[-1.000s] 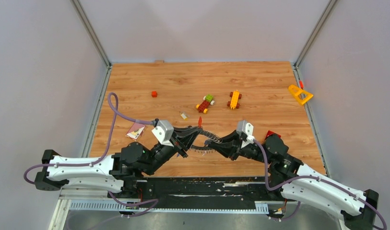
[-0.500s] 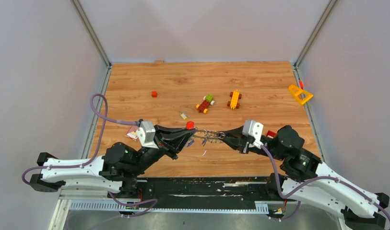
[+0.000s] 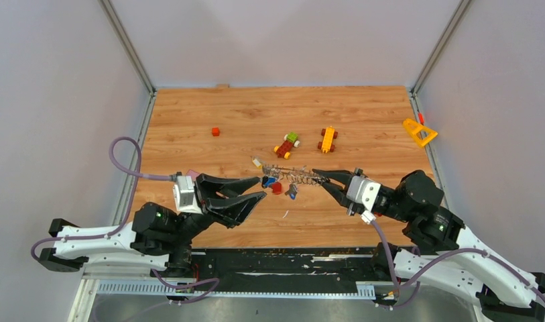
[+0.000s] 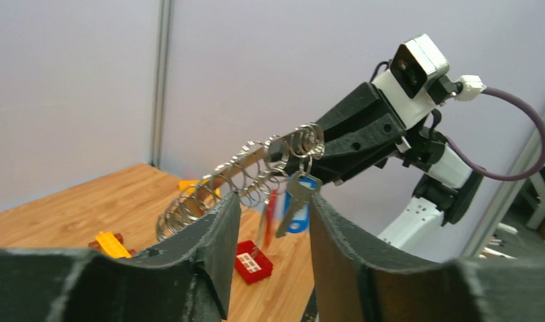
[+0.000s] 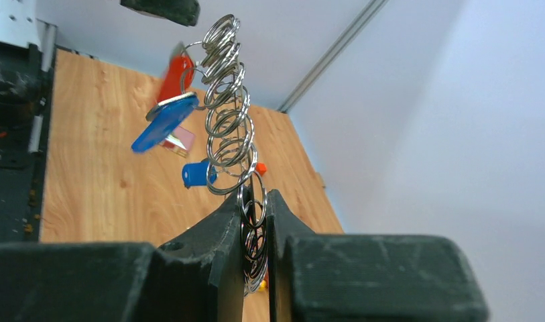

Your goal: Remove the keys from the keyring

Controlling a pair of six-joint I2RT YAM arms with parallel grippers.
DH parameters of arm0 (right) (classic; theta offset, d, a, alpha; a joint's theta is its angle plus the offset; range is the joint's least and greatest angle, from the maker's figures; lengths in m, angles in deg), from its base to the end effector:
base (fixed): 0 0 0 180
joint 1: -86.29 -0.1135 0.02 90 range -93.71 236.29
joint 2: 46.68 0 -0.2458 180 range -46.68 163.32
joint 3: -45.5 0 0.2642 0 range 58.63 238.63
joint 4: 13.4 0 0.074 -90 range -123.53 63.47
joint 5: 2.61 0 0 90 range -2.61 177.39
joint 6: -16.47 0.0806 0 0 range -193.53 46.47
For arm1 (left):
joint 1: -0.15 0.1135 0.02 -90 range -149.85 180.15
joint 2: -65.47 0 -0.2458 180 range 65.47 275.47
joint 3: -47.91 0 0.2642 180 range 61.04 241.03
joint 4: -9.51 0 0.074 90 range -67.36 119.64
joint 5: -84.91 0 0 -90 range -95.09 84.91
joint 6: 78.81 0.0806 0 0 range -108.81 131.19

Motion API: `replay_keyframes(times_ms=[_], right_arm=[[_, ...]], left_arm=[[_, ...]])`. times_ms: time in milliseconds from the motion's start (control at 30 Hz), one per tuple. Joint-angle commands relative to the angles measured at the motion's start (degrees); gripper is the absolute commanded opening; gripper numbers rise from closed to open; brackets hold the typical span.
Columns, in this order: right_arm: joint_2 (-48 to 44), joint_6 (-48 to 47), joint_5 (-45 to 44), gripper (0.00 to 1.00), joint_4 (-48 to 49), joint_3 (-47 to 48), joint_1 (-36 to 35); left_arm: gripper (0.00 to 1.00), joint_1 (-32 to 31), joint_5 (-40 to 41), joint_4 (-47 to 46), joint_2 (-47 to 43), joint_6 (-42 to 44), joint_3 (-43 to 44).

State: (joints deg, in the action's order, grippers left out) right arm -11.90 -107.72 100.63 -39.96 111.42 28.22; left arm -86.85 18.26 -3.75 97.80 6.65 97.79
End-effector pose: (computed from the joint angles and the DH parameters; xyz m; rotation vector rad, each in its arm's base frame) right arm 0.0881 0.1763 0.4025 -1.2137 0.9048 0.5072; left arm 0.0419 -0.1894 0.4004 0.4209 1.0831 -1.2202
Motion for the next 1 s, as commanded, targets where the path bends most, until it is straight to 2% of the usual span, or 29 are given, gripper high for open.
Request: replay_keyframes(times_ms=[0, 100, 333, 433, 567, 633, 967], right_arm=[[-0.27, -12.52, -1.33, 0.00, -0.87, 5.18, -0.03], [-0.63, -24.62, 0.71, 0.00, -7.85, 8.49, -0.03], [-1.56, -34.90, -1.17, 0.00, -10.77, 14.01, -0.01], [-0.73, -35.63, -0.56, 0.00, -11.93, 16.14, -0.03], [-0.55, -35.79, 1.59, 0.00, -12.36, 16.66, -0.03], [-0.51, -35.86, 2.68, 0.00, -12.91, 16.99, -0.01], [-2.00, -35.99, 7.49, 0.00, -13.52, 16.86, -0.05]], left_arm=[[0.54, -0.10, -4.41, -0.86, -0.57, -0.21, -1.26], [0.58, -0.06, -6.27, -1.38, -0.74, -0.14, -2.33], [0.60, -0.09, -10.96, -3.39, 1.41, 1.02, -3.61], [0.66, -0.07, -12.37, -6.24, 3.24, 2.43, -4.20], [0.89, -0.09, -16.01, -16.27, 6.81, 6.80, -5.98], [0.98, -0.08, -16.50, -20.80, 8.99, 8.55, -6.31], [1.00, -0.09, -18.29, -30.62, 14.24, 12.53, -5.97]])
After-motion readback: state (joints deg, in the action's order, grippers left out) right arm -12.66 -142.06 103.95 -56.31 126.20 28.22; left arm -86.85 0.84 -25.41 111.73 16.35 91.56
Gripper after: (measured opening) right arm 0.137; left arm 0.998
